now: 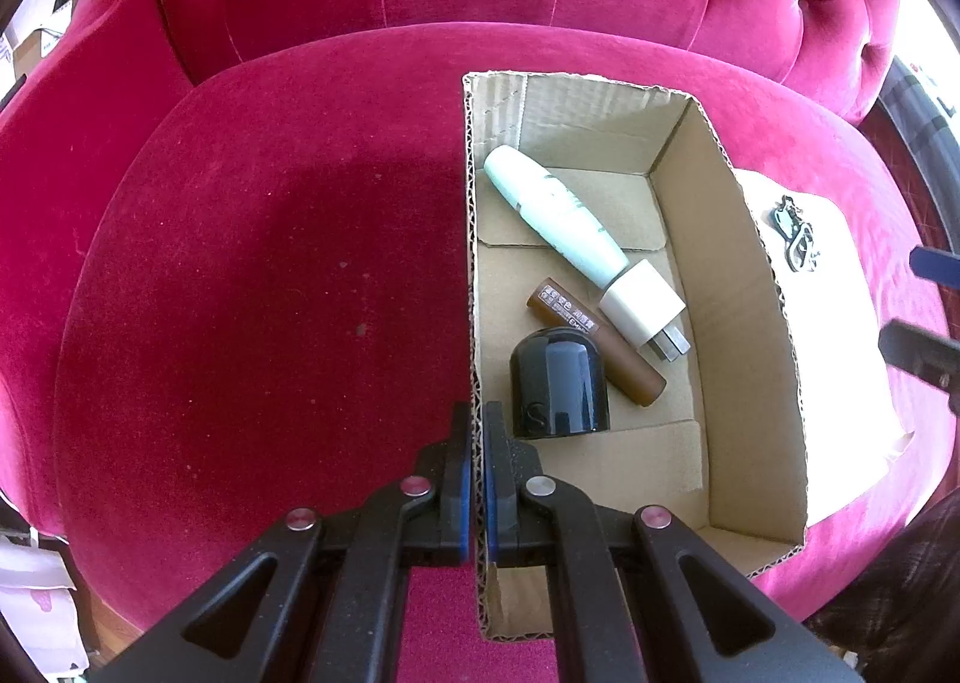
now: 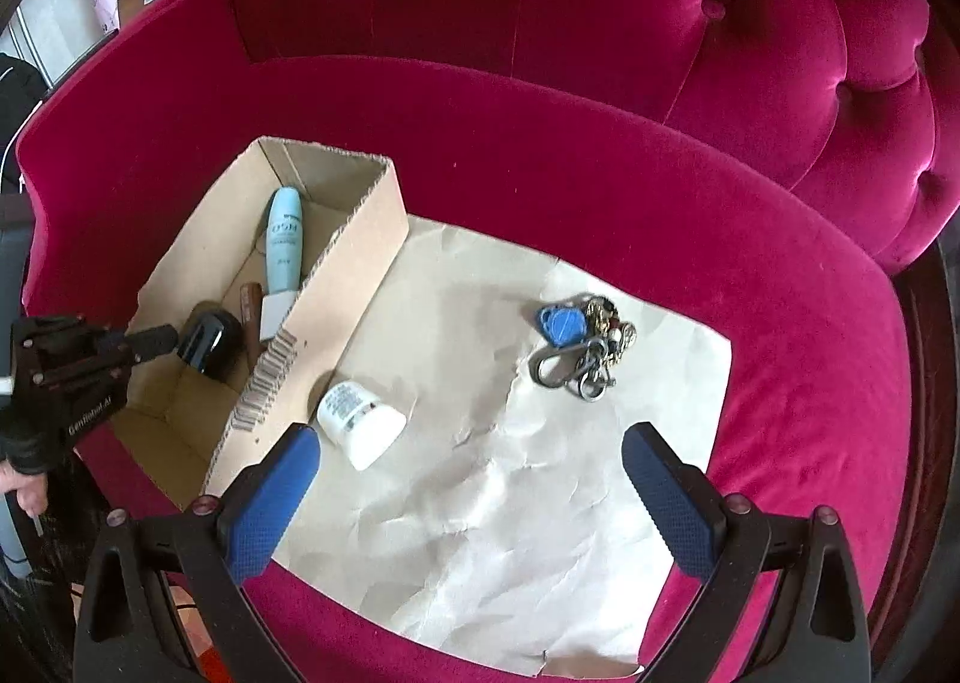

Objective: Organize rigid objects
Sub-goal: 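Move the right gripper back over the white cream jar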

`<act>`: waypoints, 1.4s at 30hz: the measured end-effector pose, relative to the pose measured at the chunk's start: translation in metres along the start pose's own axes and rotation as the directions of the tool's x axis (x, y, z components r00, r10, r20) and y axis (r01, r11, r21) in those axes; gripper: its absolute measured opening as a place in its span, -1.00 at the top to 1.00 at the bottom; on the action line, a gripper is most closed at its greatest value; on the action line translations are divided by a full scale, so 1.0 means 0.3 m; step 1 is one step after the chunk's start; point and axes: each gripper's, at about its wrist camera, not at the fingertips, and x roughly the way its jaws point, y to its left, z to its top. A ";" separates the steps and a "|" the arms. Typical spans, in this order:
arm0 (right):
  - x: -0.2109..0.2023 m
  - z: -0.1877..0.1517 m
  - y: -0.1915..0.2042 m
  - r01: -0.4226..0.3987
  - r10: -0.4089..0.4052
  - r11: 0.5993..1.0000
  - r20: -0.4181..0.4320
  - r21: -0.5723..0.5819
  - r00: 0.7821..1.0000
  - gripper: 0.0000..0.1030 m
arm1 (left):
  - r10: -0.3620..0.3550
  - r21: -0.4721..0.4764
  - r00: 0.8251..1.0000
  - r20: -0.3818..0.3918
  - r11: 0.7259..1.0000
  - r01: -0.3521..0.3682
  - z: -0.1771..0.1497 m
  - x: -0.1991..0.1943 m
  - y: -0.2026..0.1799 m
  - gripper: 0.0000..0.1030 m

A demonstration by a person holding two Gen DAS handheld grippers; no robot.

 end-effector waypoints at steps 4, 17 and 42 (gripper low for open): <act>0.020 -0.027 -0.005 0.005 -0.006 1.000 -0.017 -0.022 1.000 -0.99 | 0.002 0.002 1.000 -0.001 1.000 -0.002 0.001 0.000 -0.003 0.95; 0.087 -0.040 0.002 -0.031 0.028 0.999 -0.066 -0.043 0.997 -0.99 | -0.003 -0.001 1.000 -0.002 1.000 0.003 -0.002 0.005 0.002 0.95; 0.274 0.023 0.192 -0.099 0.077 0.979 -0.128 -0.176 0.989 -0.79 | -0.010 -0.003 1.000 -0.006 1.000 0.010 0.001 0.009 0.013 0.95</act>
